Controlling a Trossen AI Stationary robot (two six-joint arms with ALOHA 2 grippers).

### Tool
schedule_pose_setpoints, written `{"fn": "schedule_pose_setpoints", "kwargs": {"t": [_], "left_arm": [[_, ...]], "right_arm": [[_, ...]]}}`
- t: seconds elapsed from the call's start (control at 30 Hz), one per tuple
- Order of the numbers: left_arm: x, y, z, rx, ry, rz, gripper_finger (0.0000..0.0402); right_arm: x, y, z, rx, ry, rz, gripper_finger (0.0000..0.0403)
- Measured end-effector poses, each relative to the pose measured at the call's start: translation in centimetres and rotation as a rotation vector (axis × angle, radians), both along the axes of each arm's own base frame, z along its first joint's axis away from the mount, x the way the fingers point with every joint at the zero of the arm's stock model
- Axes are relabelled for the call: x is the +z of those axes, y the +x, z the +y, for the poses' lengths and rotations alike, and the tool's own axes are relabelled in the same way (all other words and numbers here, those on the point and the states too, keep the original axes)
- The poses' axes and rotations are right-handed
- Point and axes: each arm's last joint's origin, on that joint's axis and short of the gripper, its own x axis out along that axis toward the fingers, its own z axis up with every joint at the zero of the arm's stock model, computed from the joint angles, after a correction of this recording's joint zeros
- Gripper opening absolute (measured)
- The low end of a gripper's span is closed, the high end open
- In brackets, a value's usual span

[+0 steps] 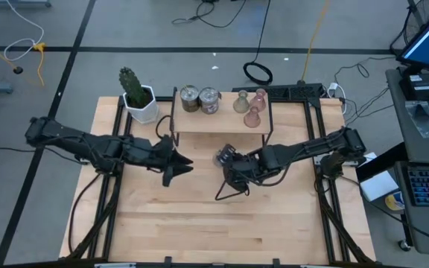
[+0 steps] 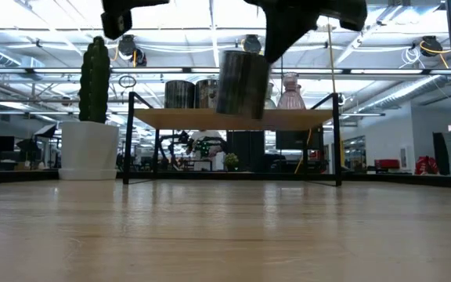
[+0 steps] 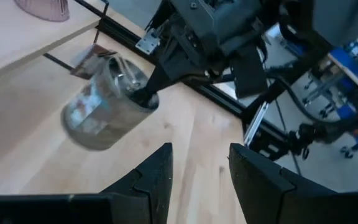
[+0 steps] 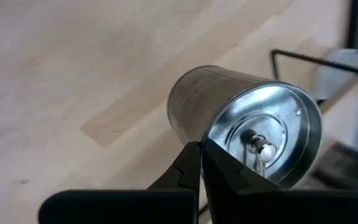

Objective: Pick & Place candle stick holders
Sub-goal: Put the brown scented candle on the shelf

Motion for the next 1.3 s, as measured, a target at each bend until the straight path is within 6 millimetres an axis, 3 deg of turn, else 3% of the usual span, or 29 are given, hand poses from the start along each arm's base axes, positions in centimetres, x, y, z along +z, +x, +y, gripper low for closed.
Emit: {"fn": "schedule_pose_setpoints", "kwargs": {"t": [0.3,0.63,1.0,1.3], "left_arm": [[2.6,4.2,-0.8,0.042,-0.012,0.111,0.0159],[5.9,6.7,-0.8,0.207,0.004,0.325,0.0159],[3.4,9.0,-0.2,0.278,-0.168,0.479,0.0159],[3.1,9.5,-0.2,0.284,-0.265,0.491,0.0159]], "right_arm": [[0.2,-0.1,2.1,0.16,-0.052,-0.009,0.0],[0.2,-0.5,3.5,0.215,-0.001,0.004,0.0],[0.3,-0.3,3.7,0.22,0.062,-0.023,0.0],[0.3,0.0,3.5,0.228,0.112,-0.034,0.0]]}}
